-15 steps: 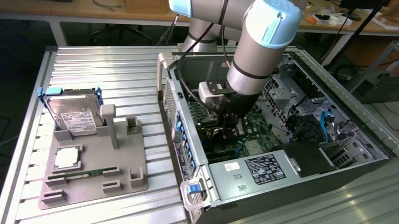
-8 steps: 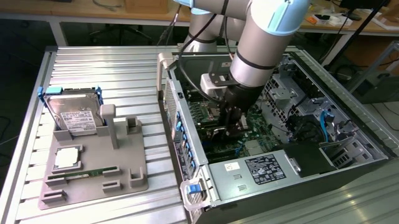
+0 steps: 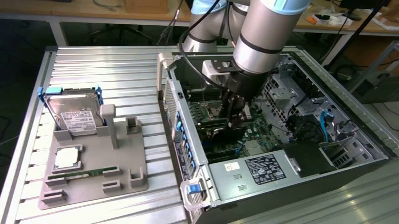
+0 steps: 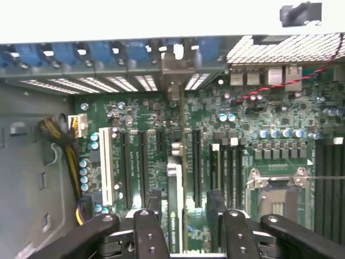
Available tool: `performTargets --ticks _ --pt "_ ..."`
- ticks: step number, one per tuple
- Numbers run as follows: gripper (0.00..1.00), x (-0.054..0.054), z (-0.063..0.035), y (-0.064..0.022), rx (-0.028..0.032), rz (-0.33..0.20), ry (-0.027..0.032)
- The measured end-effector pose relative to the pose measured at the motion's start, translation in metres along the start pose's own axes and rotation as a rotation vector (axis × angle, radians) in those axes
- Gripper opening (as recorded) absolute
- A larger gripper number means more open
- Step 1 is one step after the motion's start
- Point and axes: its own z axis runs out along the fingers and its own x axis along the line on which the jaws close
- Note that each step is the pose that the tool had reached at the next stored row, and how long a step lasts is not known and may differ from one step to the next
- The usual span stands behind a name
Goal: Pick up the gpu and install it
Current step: 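Insert the gpu into the slot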
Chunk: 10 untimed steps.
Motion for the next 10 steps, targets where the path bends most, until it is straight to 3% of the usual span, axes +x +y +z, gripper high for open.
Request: performTargets --ticks 1,2,7,10 --pt "0.39 0.0001 -0.0001 0.0000 -0.0001 0.000 0.0004" --pt "0.39 0.0000 -0.0001 0.0000 0.0000 0.000 0.0003" --pt "0.11 0.0000 -0.0001 0.0001 0.0000 0.000 0.0003" --pt "0.11 0.0000 -0.0002 0.0001 -0.0001 0.000 0.0004"
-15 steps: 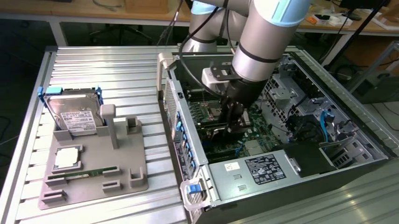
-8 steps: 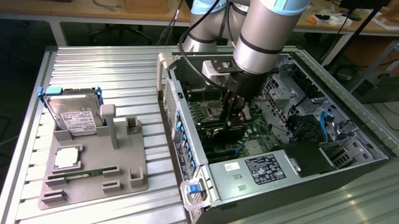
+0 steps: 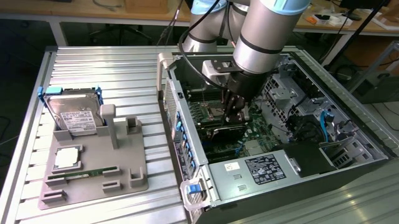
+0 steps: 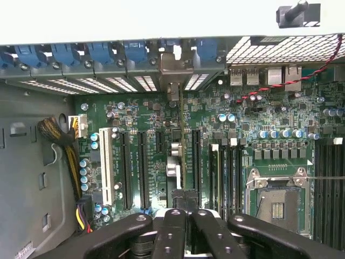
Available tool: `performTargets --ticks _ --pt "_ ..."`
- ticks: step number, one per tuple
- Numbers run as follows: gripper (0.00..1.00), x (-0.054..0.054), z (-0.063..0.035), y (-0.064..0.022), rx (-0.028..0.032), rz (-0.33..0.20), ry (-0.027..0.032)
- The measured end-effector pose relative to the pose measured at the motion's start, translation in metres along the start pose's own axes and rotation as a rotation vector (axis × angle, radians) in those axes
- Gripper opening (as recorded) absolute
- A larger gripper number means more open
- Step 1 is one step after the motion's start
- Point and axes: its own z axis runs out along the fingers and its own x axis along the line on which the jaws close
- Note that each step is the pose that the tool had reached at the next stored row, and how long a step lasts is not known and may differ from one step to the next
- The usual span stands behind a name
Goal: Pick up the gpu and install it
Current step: 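Insert the gpu into the slot, then press down on the gpu until it lock into place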
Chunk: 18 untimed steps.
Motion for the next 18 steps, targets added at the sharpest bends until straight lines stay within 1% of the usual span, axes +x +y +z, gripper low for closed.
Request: performTargets --ticks 12,15,18 --pt "0.11 0.0000 0.0002 0.0000 -0.0001 0.000 0.0005" --pt "0.11 0.0000 0.0027 -0.0001 0.0003 0.000 0.0004" --pt "0.11 0.0002 0.0072 -0.0002 0.0025 0.000 0.0003"
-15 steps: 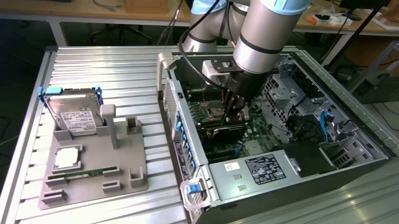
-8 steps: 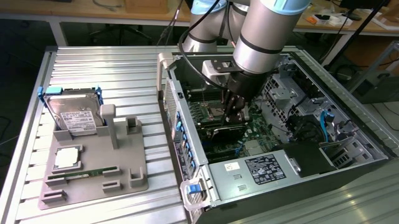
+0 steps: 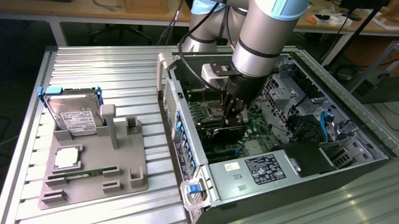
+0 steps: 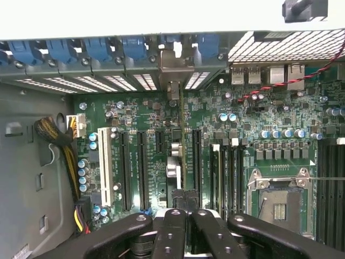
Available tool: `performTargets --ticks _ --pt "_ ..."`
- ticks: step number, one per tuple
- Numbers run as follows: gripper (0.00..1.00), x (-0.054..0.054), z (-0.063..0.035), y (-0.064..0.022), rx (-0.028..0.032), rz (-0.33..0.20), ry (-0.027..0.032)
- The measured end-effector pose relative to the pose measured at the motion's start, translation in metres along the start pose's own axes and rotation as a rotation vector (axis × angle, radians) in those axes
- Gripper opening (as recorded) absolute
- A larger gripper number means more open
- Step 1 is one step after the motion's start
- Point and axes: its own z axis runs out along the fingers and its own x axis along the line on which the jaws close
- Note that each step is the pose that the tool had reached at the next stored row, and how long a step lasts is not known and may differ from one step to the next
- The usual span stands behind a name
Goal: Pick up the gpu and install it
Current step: 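Press down on the gpu until it lock into place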
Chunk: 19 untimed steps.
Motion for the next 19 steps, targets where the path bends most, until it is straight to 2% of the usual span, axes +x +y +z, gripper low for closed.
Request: performTargets --ticks 6,8,10,14,19 --pt "0.11 0.0004 0.0093 0.0000 0.0085 0.000 0.0005" --pt "0.11 0.0004 0.0098 0.0000 0.0090 0.000 0.0001" --pt "0.11 0.0004 0.0112 0.0001 0.0124 0.000 0.0013" --pt "0.11 0.0003 0.0105 0.0000 0.0118 0.000 0.0001" --pt "0.11 0.0004 0.0029 0.0002 0.0081 0.000 0.0005"
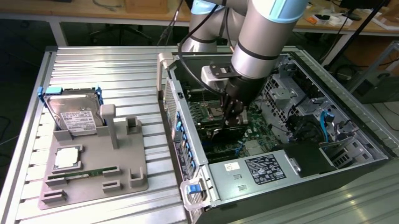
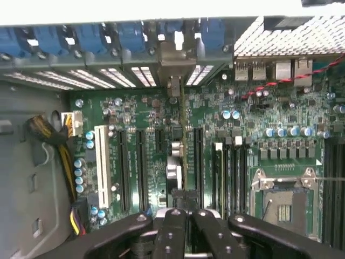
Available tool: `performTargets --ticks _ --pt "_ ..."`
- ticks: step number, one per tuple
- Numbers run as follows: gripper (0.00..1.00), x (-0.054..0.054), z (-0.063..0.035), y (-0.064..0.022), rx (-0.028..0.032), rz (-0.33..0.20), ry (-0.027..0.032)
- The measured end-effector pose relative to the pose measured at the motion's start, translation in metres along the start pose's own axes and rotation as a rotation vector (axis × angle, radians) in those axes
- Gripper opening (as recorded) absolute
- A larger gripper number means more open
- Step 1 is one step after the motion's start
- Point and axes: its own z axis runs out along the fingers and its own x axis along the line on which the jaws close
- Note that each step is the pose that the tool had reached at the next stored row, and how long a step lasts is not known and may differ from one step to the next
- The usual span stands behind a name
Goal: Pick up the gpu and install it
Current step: 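Press down on the gpu until it lock into place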
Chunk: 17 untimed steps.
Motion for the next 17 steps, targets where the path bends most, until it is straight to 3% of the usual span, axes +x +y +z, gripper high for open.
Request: performTargets --ticks 6,8,12,17 --pt "0.11 0.000 -0.0049 0.0027 -0.0030 0.000 0.0003" --pt "0.11 0.000 -0.0049 0.0046 -0.0069 0.001 0.0004" --pt "0.11 0.000 -0.0050 0.0073 -0.0207 0.003 0.0010" --pt "0.11 0.000 -0.0049 0.0112 -0.0503 0.008 0.0018"
